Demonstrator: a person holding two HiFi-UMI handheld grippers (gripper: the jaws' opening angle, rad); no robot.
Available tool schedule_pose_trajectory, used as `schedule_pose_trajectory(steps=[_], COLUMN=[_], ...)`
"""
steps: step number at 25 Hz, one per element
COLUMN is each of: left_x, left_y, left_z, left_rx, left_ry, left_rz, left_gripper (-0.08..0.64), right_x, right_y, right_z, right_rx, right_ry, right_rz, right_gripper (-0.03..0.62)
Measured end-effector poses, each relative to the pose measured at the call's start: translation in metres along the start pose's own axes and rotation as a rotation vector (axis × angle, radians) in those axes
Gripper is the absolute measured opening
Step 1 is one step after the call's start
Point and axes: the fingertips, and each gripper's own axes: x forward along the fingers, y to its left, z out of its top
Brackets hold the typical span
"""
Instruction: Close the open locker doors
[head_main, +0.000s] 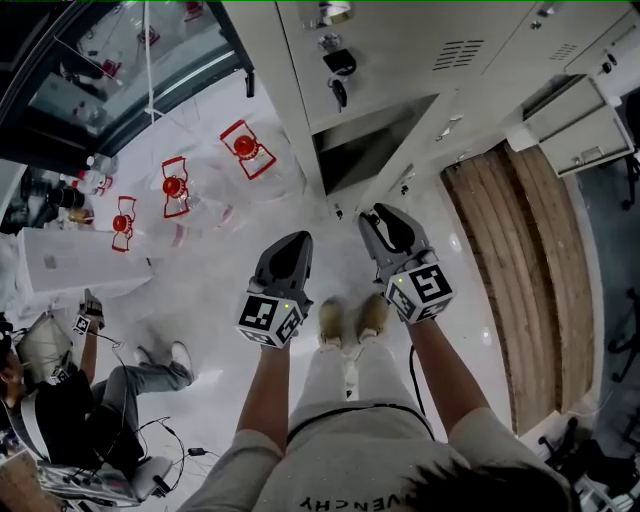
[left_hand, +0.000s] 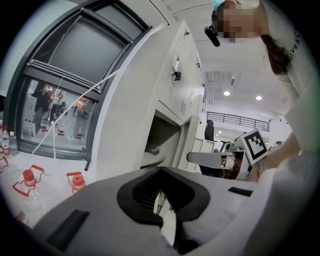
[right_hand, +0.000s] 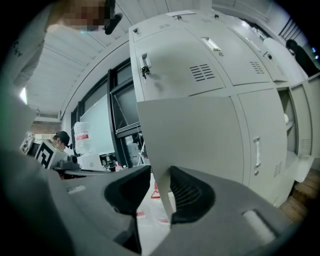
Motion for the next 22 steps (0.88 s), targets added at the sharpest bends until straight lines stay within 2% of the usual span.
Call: schedule_pose_trajectory(steps=[8, 22], left_x=[-0.001, -0.003], left_y=[0.017, 0.038], left_z=[0.002, -0.008], left_rx=[-0.014, -0.041], left_ry=[-0.019, -0.015], left_rz=[0.023, 0.056], left_gripper=[-0.002, -0.003], right_x=[0.04, 0.094], right_y=[0.009, 0.003], right_z=[0.006, 0.013], right_rx=[0.009, 0.027], right_ry=[-0.01, -0.03], right_rz=[0.04, 0.05], right_gripper=[0.117, 0.1])
